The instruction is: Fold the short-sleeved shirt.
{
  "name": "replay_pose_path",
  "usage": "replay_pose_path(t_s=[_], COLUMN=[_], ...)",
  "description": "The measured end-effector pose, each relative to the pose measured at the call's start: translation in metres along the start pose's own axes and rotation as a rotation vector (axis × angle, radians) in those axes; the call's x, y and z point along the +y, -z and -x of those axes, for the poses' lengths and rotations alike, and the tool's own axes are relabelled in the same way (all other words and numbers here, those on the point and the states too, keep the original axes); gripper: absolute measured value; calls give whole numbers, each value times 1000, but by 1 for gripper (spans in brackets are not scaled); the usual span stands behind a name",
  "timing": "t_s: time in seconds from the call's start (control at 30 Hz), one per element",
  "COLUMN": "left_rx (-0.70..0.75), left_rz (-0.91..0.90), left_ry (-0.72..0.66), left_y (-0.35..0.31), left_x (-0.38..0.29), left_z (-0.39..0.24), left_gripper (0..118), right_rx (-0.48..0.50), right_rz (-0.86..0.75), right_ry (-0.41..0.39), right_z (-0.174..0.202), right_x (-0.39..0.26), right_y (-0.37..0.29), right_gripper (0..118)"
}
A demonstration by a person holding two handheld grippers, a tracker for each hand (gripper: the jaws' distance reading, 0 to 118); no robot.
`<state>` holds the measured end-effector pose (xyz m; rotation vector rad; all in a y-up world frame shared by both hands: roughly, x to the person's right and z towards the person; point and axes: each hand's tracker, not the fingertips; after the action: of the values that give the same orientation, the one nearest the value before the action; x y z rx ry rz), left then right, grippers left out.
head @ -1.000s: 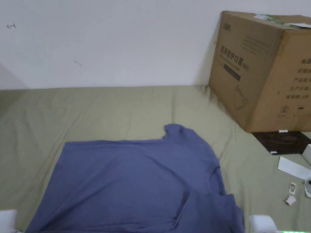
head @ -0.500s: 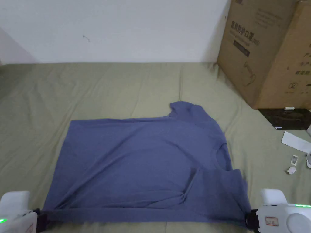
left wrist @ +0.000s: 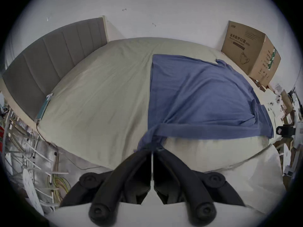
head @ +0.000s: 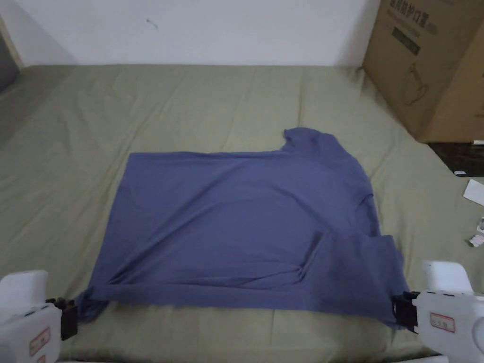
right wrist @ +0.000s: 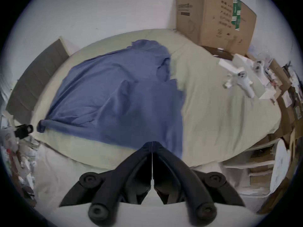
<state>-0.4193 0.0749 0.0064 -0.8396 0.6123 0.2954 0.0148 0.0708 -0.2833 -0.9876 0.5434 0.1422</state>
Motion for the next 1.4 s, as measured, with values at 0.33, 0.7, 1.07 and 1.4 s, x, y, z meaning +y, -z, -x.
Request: replay_pose_path(t_s=[0.33, 0.7, 1.07, 1.4], left_rx=[14, -70, -72, -44], left_rz=[18, 106, 71, 83], left_ry=[-55, -108, -98, -50], left_y=[13, 76, 54, 52], left_x=[-5, 15, 19, 24], left_z=[13, 18, 10, 5], left_gripper=[55, 5, 3, 3], right_rx=[-30, -9, -27, -38], right_rz=[13, 67, 48, 97], right_ry=[-2, 57, 39, 14], right_z=[3, -4, -19, -35], right_x=[4, -2, 4, 8], right_y=[14, 31, 24, 53], right_gripper=[0, 0, 37, 1])
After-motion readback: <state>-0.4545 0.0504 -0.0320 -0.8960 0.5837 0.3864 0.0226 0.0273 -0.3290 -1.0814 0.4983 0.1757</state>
